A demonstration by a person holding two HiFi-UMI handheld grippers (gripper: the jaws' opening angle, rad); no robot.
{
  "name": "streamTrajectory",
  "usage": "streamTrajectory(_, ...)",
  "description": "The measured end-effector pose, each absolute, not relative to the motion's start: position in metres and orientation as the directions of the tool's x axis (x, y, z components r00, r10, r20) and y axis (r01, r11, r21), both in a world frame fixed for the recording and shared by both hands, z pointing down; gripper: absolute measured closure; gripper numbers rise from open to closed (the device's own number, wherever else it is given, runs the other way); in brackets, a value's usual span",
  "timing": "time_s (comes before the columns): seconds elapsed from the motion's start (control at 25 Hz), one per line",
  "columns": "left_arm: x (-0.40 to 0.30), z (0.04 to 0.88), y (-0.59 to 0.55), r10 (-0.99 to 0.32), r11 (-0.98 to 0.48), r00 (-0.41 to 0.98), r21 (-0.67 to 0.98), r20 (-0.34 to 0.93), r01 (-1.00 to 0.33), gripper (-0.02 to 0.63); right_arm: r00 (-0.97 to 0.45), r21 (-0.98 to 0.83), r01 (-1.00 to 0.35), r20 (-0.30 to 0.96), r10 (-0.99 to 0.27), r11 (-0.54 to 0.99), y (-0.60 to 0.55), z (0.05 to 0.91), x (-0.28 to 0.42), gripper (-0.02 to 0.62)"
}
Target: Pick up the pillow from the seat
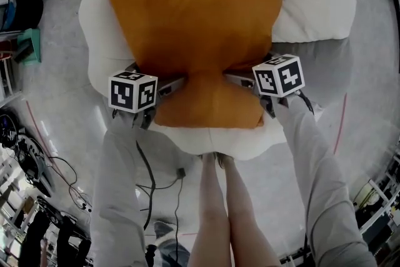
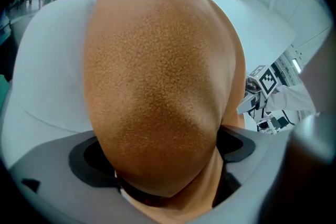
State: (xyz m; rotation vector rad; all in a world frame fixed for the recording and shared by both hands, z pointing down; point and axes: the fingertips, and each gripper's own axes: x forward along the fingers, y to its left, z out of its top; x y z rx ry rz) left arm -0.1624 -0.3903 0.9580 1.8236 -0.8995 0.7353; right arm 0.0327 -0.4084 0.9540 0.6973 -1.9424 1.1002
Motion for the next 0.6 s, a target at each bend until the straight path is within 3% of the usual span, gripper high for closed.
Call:
streamTrajectory(0.08, -0.161, 0.956, -0.39, -0.272, -0.287, 0.539, 0.467, 0.797, -0.836, 0.036, -0.532, -0.441, -0.756, 0.844, -0.063, 0.483, -0.408, 0.954, 0.03, 0.056)
streamTrajectory(0.32, -0.157, 0.944, -0.384, -0.282, -0.289, 0.511, 0.437, 0.812, -0.852, 0.195, -0.51, -0.4, -0.745, 0.857, -0.069, 0.534, -0.401, 0.941, 0.023, 0.22)
streamTrajectory(0.6, -0.157, 0.921, -0.37, -0.289, -0.288, 0.499, 0.423, 0.817, -0.859, 0.269, -0.5, -0.365, -0.739, 0.861, -0.098, 0.566, -0.387, 0.916, 0.017, 0.307)
